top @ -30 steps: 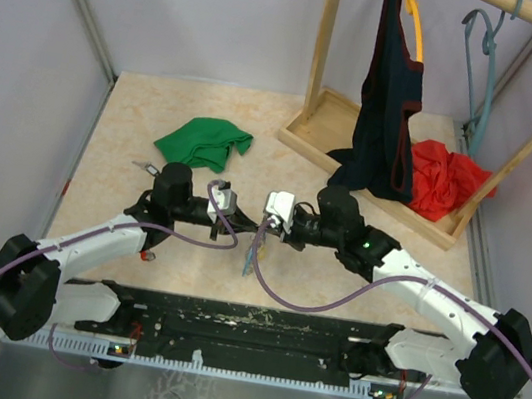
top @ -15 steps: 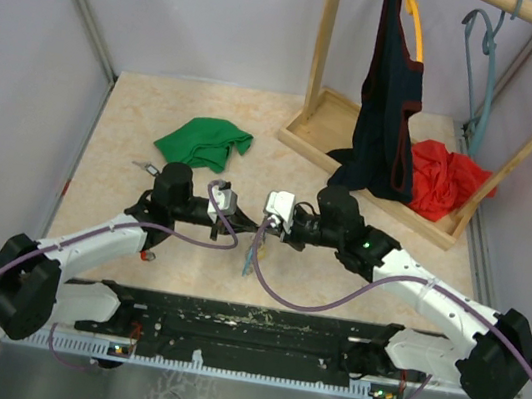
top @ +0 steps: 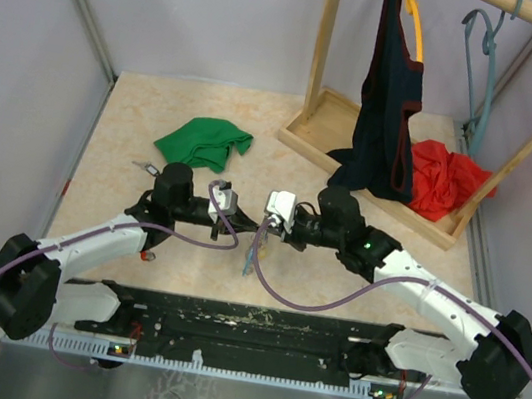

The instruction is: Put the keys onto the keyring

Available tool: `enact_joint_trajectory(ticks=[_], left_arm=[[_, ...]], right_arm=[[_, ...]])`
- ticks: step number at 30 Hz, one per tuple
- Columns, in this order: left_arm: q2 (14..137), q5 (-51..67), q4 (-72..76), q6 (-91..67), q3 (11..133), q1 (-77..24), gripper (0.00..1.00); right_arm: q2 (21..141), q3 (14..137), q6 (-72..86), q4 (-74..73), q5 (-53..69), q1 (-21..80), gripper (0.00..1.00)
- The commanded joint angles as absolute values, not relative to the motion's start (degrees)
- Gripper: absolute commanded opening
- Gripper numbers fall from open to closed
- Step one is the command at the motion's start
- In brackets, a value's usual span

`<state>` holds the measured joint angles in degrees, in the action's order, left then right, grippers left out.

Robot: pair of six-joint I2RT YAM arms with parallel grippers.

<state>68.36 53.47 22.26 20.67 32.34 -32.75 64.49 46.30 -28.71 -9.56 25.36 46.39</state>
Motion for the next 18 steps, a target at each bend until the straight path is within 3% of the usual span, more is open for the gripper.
enact_joint_trajectory(ticks=[1, 18], left_arm=[[67.9, 55.5, 22.8, 21.3, 33.7, -33.1, 0.0], [68.6, 56.2, 22.9, 21.3, 34.2, -33.2, 0.0]], right_arm=[[63.0, 49.7, -28.1, -7.5, 26.3, 46.9, 0.0], [63.6, 50.2, -27.9, -7.4, 28.2, 46.8, 0.0]])
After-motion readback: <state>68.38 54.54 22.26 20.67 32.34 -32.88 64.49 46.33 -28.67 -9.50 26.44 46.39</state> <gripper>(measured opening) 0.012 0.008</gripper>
